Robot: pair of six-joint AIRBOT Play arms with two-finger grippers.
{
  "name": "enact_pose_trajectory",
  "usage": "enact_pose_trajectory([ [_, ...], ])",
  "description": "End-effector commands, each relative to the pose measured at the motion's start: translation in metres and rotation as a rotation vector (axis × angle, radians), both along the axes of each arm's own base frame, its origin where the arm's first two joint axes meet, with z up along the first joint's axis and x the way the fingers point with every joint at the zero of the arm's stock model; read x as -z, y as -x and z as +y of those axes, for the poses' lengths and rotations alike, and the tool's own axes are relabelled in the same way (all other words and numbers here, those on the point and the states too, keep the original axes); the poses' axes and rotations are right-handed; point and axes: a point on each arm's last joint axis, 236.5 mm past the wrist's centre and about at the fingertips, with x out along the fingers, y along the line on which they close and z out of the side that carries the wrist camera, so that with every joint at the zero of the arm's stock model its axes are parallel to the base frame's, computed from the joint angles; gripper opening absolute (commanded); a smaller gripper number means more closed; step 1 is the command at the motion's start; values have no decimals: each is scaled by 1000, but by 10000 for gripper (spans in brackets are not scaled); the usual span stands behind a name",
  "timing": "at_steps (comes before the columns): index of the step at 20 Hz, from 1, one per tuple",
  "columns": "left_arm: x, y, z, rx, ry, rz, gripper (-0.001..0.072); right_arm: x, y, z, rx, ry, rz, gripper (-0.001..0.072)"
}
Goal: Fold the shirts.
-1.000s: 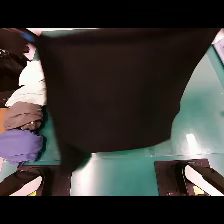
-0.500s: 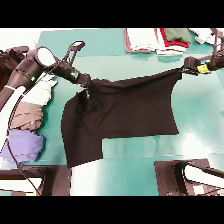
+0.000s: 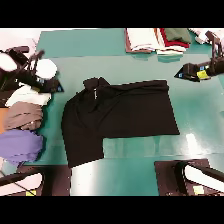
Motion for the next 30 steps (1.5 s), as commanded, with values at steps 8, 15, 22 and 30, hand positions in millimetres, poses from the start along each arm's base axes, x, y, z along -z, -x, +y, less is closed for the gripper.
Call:
enact_pose_trajectory([
  [8,111,127,9,-87,59,272,561,16,57,16,-10,-21,31,400],
  [15,123,141,-25,-13,85,274,193,13,57,26,-26,-52,29,400],
  [22,64,106,-23,-1,78,69,25,99,150,-66,165,68,382,435],
  [30,61,105,-24,-5,81,59,25,197,205,-46,324,-250,617,452],
])
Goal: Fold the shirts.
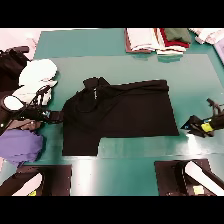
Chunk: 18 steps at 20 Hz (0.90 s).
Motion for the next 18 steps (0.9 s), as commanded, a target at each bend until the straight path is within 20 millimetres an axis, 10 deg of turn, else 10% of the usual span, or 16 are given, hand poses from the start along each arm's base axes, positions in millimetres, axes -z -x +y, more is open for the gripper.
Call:
enact_pose_trajectory([
  [1,-2,-2,0,-6,3,-8,25,26,1,23,21,-94,26,451],
  [5,-2,-1,-1,-21,8,1,25,33,-16,57,-81,-124,8,240],
  [7,-5,-3,0,-24,8,-6,25,28,-20,71,-181,-110,-22,17],
  [9,-31,-13,0,-39,11,-75,24,-2,-46,75,-255,-54,-141,17],
  [12,-144,-41,0,-63,28,-371,25,-111,-107,74,-335,99,-489,15],
  [14,-259,-43,2,-79,39,-652,24,-218,-135,71,-354,223,-772,16],
  [18,-475,28,2,-85,68,-1185,24,-428,-115,71,-309,456,-1272,15],
])
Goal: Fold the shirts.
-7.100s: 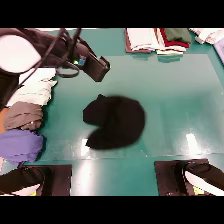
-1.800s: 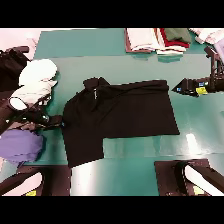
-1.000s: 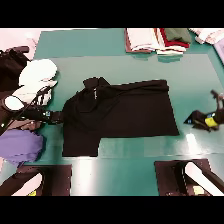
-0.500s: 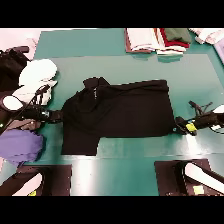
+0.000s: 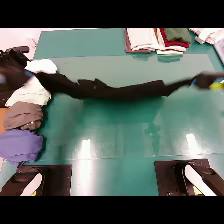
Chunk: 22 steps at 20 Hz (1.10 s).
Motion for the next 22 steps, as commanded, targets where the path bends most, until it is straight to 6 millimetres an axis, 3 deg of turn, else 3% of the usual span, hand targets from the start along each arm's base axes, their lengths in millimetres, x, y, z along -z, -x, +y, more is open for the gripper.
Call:
enact_pose_trajectory([
  [1,-173,86,1,-16,21,-436,24,-173,43,9,22,100,-439,16],
  [3,-232,135,3,-24,43,-607,24,-225,74,8,54,144,-557,15],
  [6,-275,176,11,-62,67,-750,23,-253,100,-3,132,182,-584,15],
  [8,-277,172,26,-130,49,-752,23,-256,104,-10,162,208,-557,14],
  [10,-251,138,36,-172,1,-630,23,-249,94,-14,158,185,-506,15],
  [12,-198,85,36,-160,-55,-412,24,-223,71,-16,123,145,-401,14],
  [14,-127,21,34,-136,-81,-169,25,-176,38,-14,63,92,-245,13],
  [16,-43,-38,33,-114,-99,72,25,-109,3,-18,37,59,-48,14],
  [18,48,-81,30,-89,-103,297,25,-25,-24,-26,38,86,180,14],
  [20,132,-112,22,-41,-99,465,25,56,-44,-27,26,115,368,14],
  [22,198,-139,13,-2,-76,574,25,120,-62,-21,-1,108,500,14],
])
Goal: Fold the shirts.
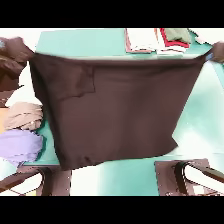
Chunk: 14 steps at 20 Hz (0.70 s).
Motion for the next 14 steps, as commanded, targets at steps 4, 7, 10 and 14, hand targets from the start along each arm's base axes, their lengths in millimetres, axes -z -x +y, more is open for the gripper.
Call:
enact_pose_trajectory([
  [4,165,-76,-23,16,122,224,25,157,-61,11,-25,9,291,14],
  [7,161,-92,-19,21,100,156,25,151,-100,6,-20,16,229,14],
  [10,161,-73,-14,98,17,217,25,135,-105,-1,-16,25,202,14],
  [14,207,-35,6,118,-90,392,25,168,-66,-12,7,13,313,14],
])
